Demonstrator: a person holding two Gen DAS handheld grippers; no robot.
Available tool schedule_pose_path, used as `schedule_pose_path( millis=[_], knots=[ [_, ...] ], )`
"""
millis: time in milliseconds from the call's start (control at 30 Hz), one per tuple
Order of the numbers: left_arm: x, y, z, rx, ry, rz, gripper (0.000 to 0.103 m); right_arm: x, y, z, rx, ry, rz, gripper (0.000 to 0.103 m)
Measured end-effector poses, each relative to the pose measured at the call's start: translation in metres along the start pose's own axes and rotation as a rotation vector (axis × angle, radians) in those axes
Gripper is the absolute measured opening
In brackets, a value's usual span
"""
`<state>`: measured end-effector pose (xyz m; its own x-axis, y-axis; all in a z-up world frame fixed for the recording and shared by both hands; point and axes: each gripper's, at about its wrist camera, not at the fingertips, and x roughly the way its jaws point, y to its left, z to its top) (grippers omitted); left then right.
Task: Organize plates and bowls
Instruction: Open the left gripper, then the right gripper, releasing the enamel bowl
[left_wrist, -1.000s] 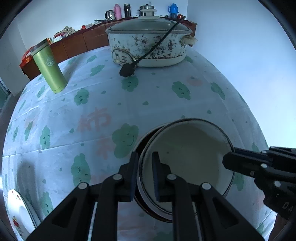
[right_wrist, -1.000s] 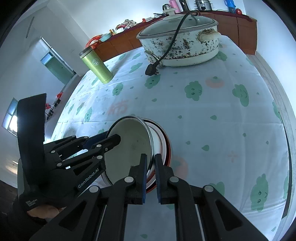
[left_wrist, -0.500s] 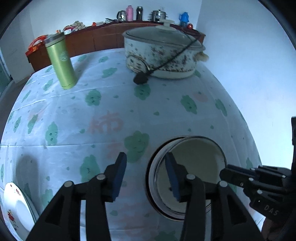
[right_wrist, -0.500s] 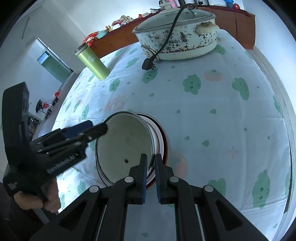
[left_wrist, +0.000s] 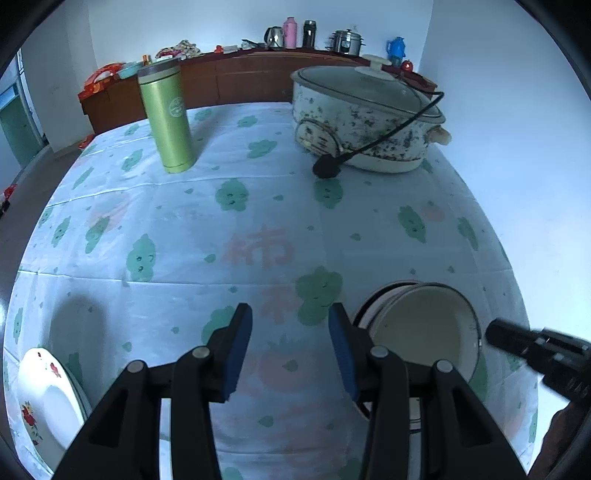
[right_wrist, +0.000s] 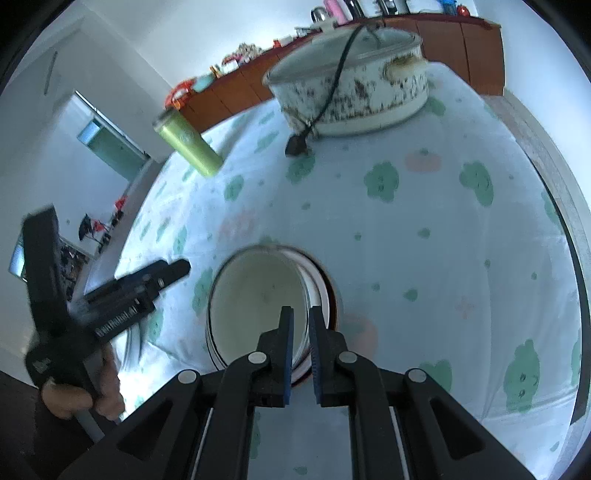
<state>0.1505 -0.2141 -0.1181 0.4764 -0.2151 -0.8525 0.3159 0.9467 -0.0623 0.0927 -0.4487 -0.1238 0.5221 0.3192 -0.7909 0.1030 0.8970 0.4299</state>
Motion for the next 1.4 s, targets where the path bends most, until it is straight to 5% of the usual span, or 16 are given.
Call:
schedule_pose_path(
  millis=[200, 633, 1167, 1400],
  knots=[
    [0.0, -0.001, 0.0, 0.005, 0.0, 0.001, 0.043, 0.004, 0.006, 0.016, -0.027, -0.039, 0.047, 0.01],
    [0.004, 0.004, -0.003, -0.006, 0.011, 0.013, 0.043, 0.034, -0.004, 0.021, -0.022, -0.005, -0.016, 0.01],
    [-0.01, -0.017, -0.028, 0.05, 0.016, 0.022, 0.043, -0.01, -0.017, -0.014, 0.069, -0.032, 0.039, 0.01],
    [-0.033, -0.027, -0.044, 0.085, -0.025, 0.063, 0.06, -0.021, -0.01, -0.034, 0.088, -0.036, 0.082, 0.018]
  ],
)
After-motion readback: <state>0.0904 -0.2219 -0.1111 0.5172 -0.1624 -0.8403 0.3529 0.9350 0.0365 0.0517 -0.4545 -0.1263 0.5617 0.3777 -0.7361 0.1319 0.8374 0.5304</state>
